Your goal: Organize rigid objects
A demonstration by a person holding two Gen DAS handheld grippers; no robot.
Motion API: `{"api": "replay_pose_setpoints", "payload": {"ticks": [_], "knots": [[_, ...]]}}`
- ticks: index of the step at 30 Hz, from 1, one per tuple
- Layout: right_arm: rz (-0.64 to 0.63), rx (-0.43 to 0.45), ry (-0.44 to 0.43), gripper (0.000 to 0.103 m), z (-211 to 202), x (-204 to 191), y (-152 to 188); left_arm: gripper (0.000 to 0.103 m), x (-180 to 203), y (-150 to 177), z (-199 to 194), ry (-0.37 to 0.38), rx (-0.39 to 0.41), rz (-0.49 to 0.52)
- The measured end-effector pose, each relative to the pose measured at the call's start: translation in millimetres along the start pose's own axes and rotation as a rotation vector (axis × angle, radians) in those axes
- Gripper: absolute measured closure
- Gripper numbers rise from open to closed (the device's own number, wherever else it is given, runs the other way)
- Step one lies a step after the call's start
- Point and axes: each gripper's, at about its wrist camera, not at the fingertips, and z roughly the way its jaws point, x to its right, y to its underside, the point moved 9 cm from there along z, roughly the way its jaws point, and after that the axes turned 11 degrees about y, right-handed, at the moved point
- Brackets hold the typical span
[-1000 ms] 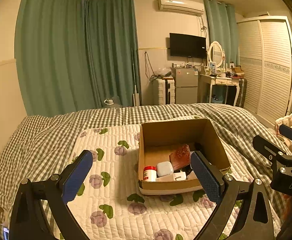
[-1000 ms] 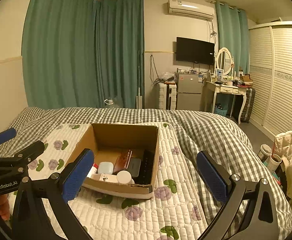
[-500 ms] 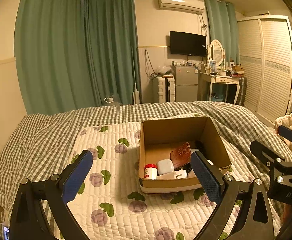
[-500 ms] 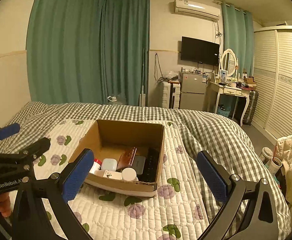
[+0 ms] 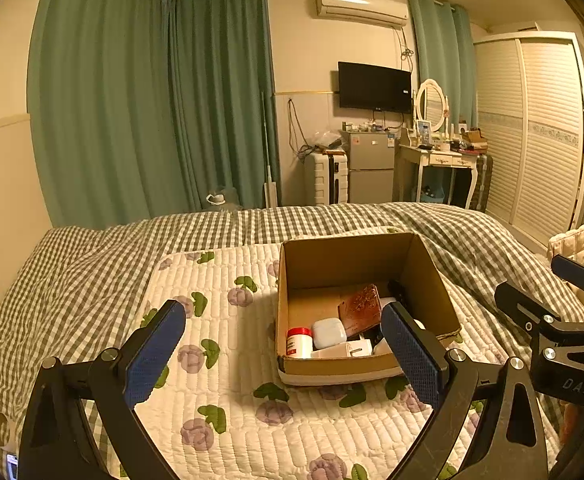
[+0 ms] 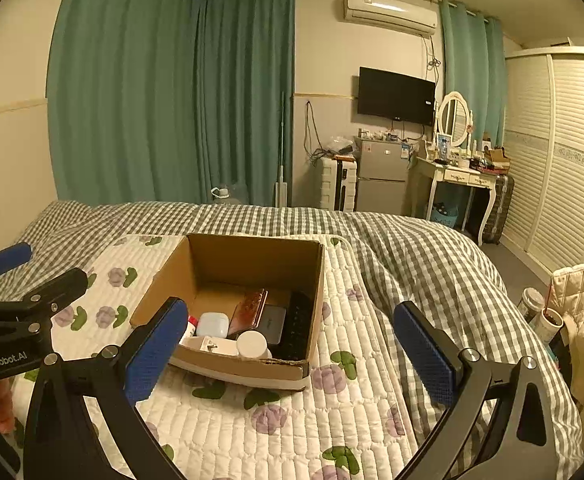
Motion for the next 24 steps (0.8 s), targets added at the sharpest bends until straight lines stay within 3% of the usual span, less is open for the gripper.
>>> {"api": "replay_pose_setpoints", "payload": {"ticks": [24], "knots": [[-0.010, -0.032, 0.009, 0.000, 8.0, -2.1, 5.7, 0.000, -3.1, 2.4, -0.7, 0.002, -0.001, -0.019]]}}
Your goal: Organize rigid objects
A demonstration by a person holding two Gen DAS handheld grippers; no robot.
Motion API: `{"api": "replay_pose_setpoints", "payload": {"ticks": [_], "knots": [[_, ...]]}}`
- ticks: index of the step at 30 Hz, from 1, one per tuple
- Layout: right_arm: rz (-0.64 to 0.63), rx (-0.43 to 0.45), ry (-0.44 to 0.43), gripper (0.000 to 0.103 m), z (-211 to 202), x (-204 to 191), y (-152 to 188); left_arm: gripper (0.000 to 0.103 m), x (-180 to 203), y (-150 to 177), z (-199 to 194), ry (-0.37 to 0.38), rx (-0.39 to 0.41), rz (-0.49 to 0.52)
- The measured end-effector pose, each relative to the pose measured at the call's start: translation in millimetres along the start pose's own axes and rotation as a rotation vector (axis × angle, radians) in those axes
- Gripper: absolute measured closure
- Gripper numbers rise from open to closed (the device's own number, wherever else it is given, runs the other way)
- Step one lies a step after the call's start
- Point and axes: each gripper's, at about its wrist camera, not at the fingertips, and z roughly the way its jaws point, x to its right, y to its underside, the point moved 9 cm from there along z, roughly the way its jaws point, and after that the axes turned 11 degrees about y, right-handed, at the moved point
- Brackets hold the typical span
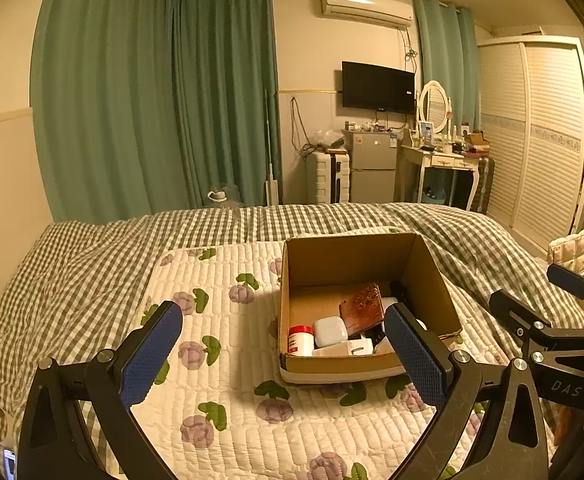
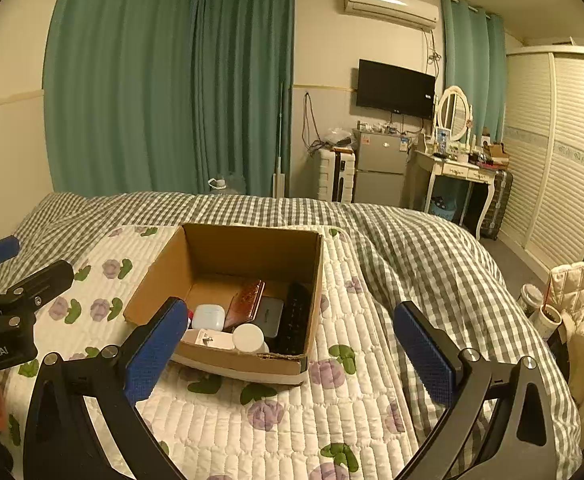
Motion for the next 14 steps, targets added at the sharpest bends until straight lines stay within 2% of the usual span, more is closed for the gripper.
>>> {"api": "replay_pose_setpoints", "payload": {"ticks": [14], "knots": [[-0.019, -0.016, -0.004, 0.000, 1.6, -7.8, 4.0, 0.000, 3.2, 2.1, -0.3, 0.000, 0.003, 0.018]]}}
